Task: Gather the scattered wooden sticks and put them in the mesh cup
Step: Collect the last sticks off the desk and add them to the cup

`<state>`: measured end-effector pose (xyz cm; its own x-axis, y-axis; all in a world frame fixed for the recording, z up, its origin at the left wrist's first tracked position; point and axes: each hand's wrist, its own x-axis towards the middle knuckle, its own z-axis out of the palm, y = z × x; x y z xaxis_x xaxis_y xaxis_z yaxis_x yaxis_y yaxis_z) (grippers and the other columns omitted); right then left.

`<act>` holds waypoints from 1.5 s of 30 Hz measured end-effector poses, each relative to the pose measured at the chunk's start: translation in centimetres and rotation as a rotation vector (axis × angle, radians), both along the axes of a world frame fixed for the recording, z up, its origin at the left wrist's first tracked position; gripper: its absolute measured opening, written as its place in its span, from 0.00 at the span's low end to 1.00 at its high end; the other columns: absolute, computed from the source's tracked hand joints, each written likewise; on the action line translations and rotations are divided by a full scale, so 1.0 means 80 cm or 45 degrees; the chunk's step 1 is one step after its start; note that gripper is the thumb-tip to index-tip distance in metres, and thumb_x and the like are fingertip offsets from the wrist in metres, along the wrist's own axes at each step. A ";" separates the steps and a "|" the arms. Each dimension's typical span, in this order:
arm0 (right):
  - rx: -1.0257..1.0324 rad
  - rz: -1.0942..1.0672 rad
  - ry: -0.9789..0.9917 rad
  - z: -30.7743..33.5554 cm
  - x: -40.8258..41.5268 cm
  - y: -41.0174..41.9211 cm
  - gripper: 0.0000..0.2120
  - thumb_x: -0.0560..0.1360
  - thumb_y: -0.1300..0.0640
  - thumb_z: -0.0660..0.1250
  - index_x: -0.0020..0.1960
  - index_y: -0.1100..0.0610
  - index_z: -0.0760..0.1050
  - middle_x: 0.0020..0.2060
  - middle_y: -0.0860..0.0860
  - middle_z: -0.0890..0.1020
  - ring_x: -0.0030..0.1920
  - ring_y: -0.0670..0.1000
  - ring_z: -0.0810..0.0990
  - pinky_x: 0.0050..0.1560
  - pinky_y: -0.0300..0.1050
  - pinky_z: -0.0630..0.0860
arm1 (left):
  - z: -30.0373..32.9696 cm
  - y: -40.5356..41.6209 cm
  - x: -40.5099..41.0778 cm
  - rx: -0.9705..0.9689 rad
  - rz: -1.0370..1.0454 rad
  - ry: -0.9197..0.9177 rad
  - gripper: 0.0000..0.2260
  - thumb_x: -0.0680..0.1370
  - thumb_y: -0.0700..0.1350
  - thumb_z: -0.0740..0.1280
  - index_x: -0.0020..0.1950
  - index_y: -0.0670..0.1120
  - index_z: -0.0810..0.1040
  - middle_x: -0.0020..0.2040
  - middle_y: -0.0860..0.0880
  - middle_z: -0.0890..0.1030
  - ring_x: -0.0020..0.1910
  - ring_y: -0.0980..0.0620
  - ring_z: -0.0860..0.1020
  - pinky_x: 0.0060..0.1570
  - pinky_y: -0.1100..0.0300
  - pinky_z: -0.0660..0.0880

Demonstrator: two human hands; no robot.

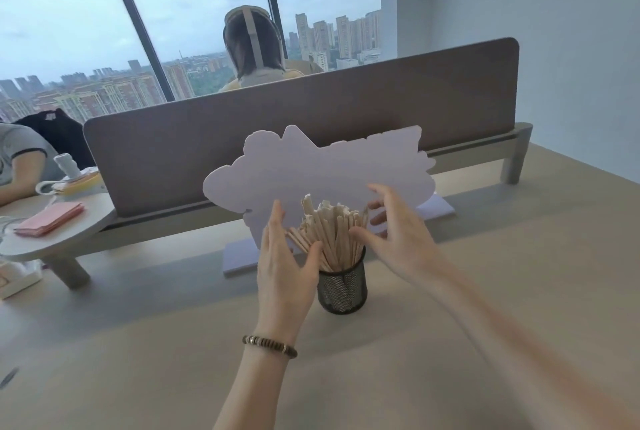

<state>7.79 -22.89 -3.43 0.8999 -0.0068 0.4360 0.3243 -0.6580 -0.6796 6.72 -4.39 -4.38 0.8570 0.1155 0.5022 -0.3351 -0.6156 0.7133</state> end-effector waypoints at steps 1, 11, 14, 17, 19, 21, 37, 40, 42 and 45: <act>-0.006 0.032 0.008 0.000 0.000 0.001 0.33 0.77 0.47 0.68 0.77 0.51 0.58 0.63 0.48 0.74 0.57 0.47 0.77 0.59 0.51 0.77 | -0.001 -0.001 0.000 0.023 -0.002 0.014 0.36 0.76 0.46 0.72 0.79 0.49 0.56 0.71 0.59 0.66 0.68 0.53 0.70 0.60 0.59 0.70; -0.146 0.199 -0.103 -0.001 -0.005 0.004 0.24 0.84 0.51 0.56 0.79 0.48 0.57 0.74 0.44 0.68 0.72 0.44 0.68 0.69 0.45 0.69 | -0.008 0.000 0.005 0.140 -0.107 0.125 0.28 0.81 0.50 0.63 0.79 0.46 0.58 0.80 0.50 0.56 0.78 0.58 0.52 0.74 0.52 0.62; -0.223 0.257 -0.126 -0.005 -0.004 0.005 0.23 0.84 0.53 0.56 0.79 0.51 0.61 0.77 0.44 0.65 0.75 0.43 0.63 0.73 0.40 0.64 | -0.001 0.003 0.006 0.114 -0.177 0.129 0.32 0.81 0.49 0.62 0.80 0.47 0.49 0.81 0.53 0.51 0.78 0.60 0.49 0.76 0.58 0.54; -0.297 0.274 -0.128 -0.008 -0.002 0.003 0.22 0.84 0.53 0.57 0.77 0.54 0.65 0.77 0.45 0.65 0.76 0.44 0.63 0.75 0.40 0.61 | 0.012 0.002 0.012 0.114 -0.233 0.069 0.32 0.82 0.49 0.61 0.80 0.50 0.47 0.80 0.58 0.47 0.77 0.65 0.46 0.74 0.66 0.49; -0.327 0.279 -0.113 -0.008 -0.001 0.001 0.22 0.84 0.51 0.57 0.77 0.55 0.65 0.77 0.45 0.64 0.76 0.43 0.63 0.76 0.41 0.60 | 0.018 0.001 0.019 0.111 -0.276 0.038 0.29 0.82 0.49 0.60 0.80 0.51 0.50 0.79 0.61 0.49 0.76 0.67 0.48 0.73 0.70 0.49; -0.340 0.287 -0.087 -0.005 0.001 -0.001 0.23 0.84 0.50 0.57 0.77 0.54 0.64 0.77 0.44 0.63 0.76 0.42 0.61 0.76 0.39 0.59 | 0.017 0.000 0.024 0.140 -0.317 0.042 0.28 0.82 0.51 0.59 0.80 0.52 0.54 0.79 0.60 0.53 0.77 0.65 0.50 0.74 0.65 0.51; -0.131 0.322 0.138 -0.003 0.003 -0.008 0.28 0.82 0.41 0.55 0.79 0.49 0.59 0.78 0.41 0.60 0.77 0.37 0.56 0.77 0.42 0.56 | 0.002 0.000 0.023 -0.017 -0.316 0.092 0.22 0.82 0.54 0.58 0.75 0.50 0.68 0.75 0.57 0.67 0.73 0.62 0.64 0.73 0.60 0.62; 0.120 0.310 0.325 0.002 -0.004 -0.012 0.31 0.80 0.37 0.54 0.80 0.47 0.54 0.78 0.38 0.59 0.77 0.38 0.55 0.77 0.43 0.54 | -0.003 0.002 0.016 -0.490 -0.311 0.252 0.26 0.81 0.61 0.55 0.77 0.52 0.63 0.74 0.57 0.68 0.72 0.57 0.68 0.72 0.55 0.65; 0.307 0.230 0.436 -0.002 -0.004 -0.015 0.30 0.80 0.36 0.52 0.78 0.48 0.61 0.75 0.41 0.67 0.75 0.43 0.64 0.76 0.47 0.60 | -0.010 0.006 0.016 -0.823 -0.194 0.435 0.28 0.81 0.64 0.51 0.73 0.48 0.70 0.69 0.50 0.75 0.63 0.50 0.78 0.65 0.49 0.74; 0.579 0.174 0.660 -0.010 -0.008 -0.020 0.28 0.80 0.35 0.50 0.67 0.51 0.76 0.62 0.47 0.81 0.59 0.48 0.81 0.66 0.52 0.75 | -0.016 0.012 0.005 -0.976 -0.174 0.697 0.37 0.79 0.68 0.46 0.59 0.40 0.81 0.54 0.42 0.85 0.52 0.44 0.83 0.56 0.47 0.79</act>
<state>7.18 -24.52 -4.24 0.9968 0.0413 -0.0685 -0.0562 -0.2483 -0.9671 7.16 -3.46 -5.69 0.9813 0.1279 -0.1437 0.1307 0.1047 0.9859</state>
